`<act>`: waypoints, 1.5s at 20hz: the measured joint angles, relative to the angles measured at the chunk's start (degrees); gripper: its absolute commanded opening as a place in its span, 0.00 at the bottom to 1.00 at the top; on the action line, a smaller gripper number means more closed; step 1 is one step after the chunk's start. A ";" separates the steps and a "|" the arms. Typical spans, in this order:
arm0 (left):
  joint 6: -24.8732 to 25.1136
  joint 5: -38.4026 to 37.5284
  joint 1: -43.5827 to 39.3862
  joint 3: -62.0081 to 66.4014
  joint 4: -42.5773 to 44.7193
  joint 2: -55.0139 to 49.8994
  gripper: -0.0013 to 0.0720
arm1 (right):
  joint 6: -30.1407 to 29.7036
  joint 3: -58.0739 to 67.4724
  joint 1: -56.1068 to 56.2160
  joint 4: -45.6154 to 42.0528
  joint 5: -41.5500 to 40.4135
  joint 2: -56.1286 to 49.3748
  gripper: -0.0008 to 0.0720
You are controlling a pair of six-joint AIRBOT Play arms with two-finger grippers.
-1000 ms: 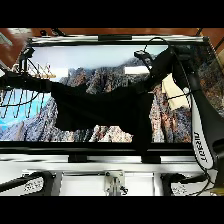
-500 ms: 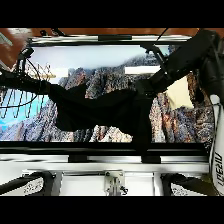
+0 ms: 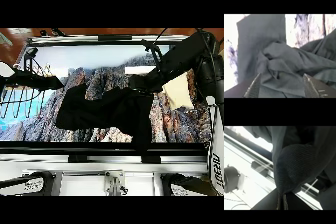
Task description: Fold the shirts.
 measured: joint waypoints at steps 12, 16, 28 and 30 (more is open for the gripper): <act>-1.14 -16.39 14.36 22.86 27.06 -2.69 0.85 | 1.18 0.00 0.26 -0.90 0.59 -0.33 0.12; -3.78 -18.69 14.95 20.72 30.56 -4.79 0.76 | 1.77 0.00 0.26 -2.51 0.66 -0.35 0.12; -9.75 -2.23 6.78 -14.73 32.57 6.21 0.78 | 7.13 0.00 0.26 -6.67 0.70 -0.37 0.12; -10.19 0.33 6.69 -17.25 33.05 6.08 0.78 | 7.89 0.00 0.26 -7.13 0.68 -0.37 0.12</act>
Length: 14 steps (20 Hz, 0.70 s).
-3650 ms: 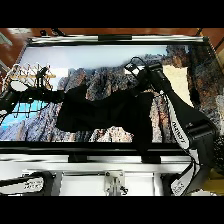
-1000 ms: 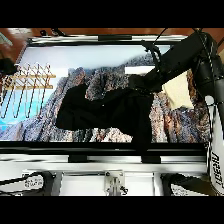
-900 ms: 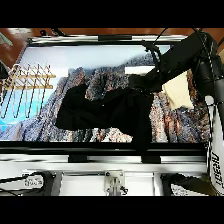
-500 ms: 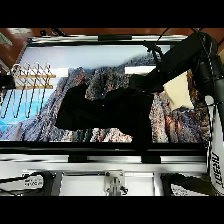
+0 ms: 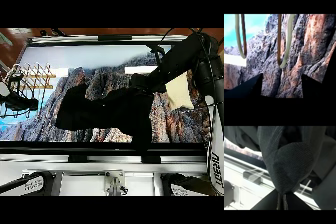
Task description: Fold the shirts.
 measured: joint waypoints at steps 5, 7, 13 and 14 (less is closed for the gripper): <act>-0.52 2.67 1.18 -2.25 0.72 -2.93 0.75 | 1.01 0.00 0.00 -0.44 0.00 0.00 0.12; -0.55 3.48 1.73 -2.49 0.81 -4.11 0.74 | 1.25 0.00 0.00 -0.59 0.00 0.00 0.12; -0.50 5.27 2.34 -2.73 0.81 -7.67 0.66 | 1.29 0.00 0.00 -1.07 0.00 0.00 0.12; -0.50 5.49 2.38 -2.73 0.79 -8.24 0.66 | 1.27 0.00 0.00 -1.11 0.00 0.00 0.12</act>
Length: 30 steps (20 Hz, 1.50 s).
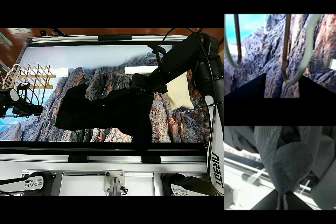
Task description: Fold the shirts.
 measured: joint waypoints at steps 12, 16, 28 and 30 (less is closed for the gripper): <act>0.22 3.15 0.17 0.00 -1.03 -3.26 0.31 | -0.50 0.00 0.00 -0.13 0.35 0.00 0.12; 0.26 3.72 0.24 0.02 -0.96 -3.30 0.11 | -1.09 0.00 0.00 -0.13 0.68 0.00 0.12; -0.07 0.76 -1.62 5.99 -1.60 1.31 0.10 | -2.73 0.00 0.00 -0.13 2.64 0.00 0.12; -0.52 -0.02 -1.81 7.08 -1.46 3.54 0.10 | -2.97 0.00 0.00 -0.17 3.02 0.00 0.12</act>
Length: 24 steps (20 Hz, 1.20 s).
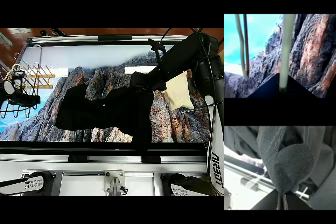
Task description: Fold the shirts.
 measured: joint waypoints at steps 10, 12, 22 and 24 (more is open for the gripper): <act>5.46 -7.23 -16.28 7.74 -0.07 16.44 0.10 | -1.25 0.00 -1.20 -4.55 0.57 0.00 0.12; 7.58 -12.61 -23.80 7.41 -0.09 18.78 0.10 | -1.81 0.00 -2.84 -4.87 0.57 0.00 0.12; 13.22 -27.17 -47.89 -6.75 6.47 34.32 0.10 | -5.95 0.28 -8.26 -5.31 0.35 0.00 0.12; 15.96 -28.79 -48.57 -9.05 7.04 37.09 0.10 | -6.19 1.36 -8.39 -5.40 0.15 -0.02 0.12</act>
